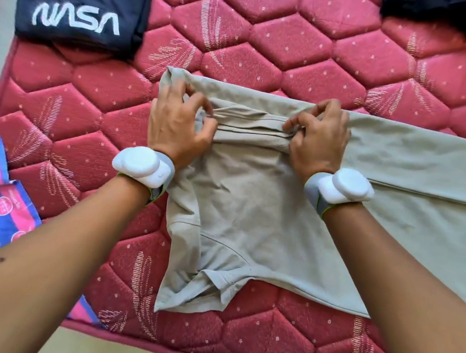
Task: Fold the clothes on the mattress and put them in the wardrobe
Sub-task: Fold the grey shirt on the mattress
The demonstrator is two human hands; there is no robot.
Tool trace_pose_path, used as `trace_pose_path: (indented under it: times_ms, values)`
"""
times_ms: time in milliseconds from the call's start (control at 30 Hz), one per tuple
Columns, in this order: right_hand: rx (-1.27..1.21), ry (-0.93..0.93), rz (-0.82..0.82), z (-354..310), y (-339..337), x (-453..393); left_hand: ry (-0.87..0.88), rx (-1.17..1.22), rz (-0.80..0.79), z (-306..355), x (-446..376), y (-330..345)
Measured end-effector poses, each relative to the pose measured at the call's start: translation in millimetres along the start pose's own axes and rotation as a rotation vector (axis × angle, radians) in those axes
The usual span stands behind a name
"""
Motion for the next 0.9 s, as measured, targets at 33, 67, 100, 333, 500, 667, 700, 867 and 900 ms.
trace_pose_path:
  times_ms: [33,67,100,333,500,667,700,867,900]
  values:
    - [0.005,-0.057,0.053,-7,1,2,-0.001,0.017,0.042,5,-1,0]
    - [0.016,-0.137,0.064,-12,4,6,0.033,0.043,0.038,11,0,4]
    - [0.051,-0.222,-0.006,-17,12,14,0.1,0.043,-0.026,16,5,11]
    - [0.191,-0.354,-0.323,-7,30,38,0.135,-0.03,-0.382,15,27,32]
    - [-0.002,-0.434,-0.091,-16,-8,76,-0.252,-0.04,-0.038,5,53,-28]
    - [-0.086,-0.539,-0.442,-45,-11,154,-0.628,-0.07,-0.269,-9,116,-53]
    - [-0.041,-0.571,-0.489,-53,-10,166,-0.644,0.013,-0.24,-10,122,-54]
    - [-0.239,-0.734,-0.666,-82,-18,193,-1.025,0.371,0.287,-51,149,-73]
    - [-0.293,-0.708,-0.662,-81,-19,192,-0.99,0.288,0.365,-60,151,-79]
Point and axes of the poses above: each hand's wrist, its own x-axis away from the middle knuckle, its own y-axis out of the palm, z = x × y, the point moved 3 cm from there along -x, towards the middle knuckle, and after that the axes turned 13 degrees about z, right-handed, at the moved point
